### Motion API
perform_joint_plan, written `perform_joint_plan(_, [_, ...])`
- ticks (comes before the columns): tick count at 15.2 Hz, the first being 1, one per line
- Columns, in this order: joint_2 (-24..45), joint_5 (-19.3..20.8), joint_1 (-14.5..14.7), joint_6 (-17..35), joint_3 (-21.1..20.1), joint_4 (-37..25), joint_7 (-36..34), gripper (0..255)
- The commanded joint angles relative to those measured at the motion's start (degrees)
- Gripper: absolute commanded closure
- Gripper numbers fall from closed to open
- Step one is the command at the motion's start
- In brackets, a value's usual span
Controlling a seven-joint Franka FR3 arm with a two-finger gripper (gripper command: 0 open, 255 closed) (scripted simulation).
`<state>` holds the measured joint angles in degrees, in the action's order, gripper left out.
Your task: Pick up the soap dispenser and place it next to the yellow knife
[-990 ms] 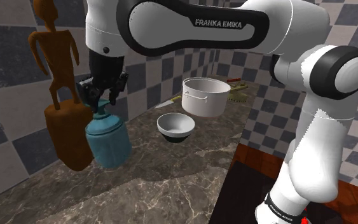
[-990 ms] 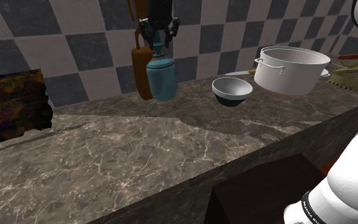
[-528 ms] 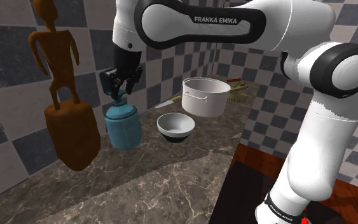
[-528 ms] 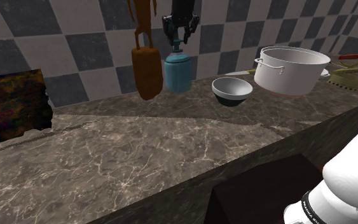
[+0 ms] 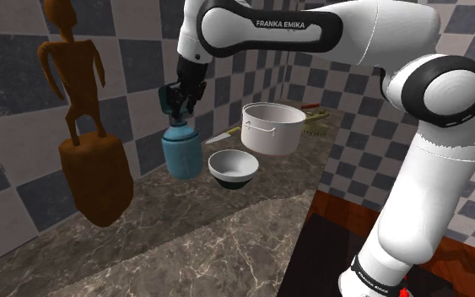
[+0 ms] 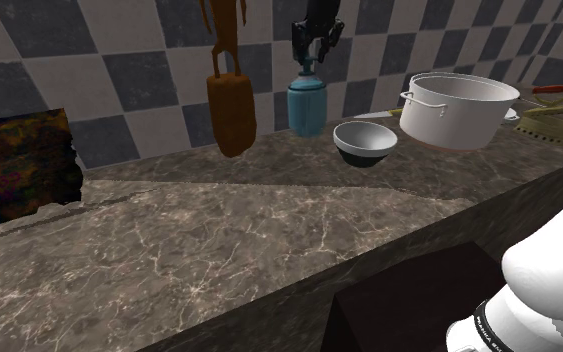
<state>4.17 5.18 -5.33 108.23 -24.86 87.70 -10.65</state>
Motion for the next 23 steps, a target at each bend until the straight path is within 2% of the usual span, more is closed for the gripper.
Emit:
perform_joint_plan(1, [0.5, -0.6, -1.4, 0.1, 1.1, -0.6, 2.7, 255])
perform_joint_plan(10, [5.4, -2.6, -7.2, -1.3, 5.5, -6.9, 13.7, 255])
perform_joint_plan(18, [13.9, -3.0, -11.4, -5.0, 8.3, -18.8, 21.7, 255])
perform_joint_plan(23, [12.3, -3.5, -12.0, -0.4, 8.3, -12.6, 22.0, 255])
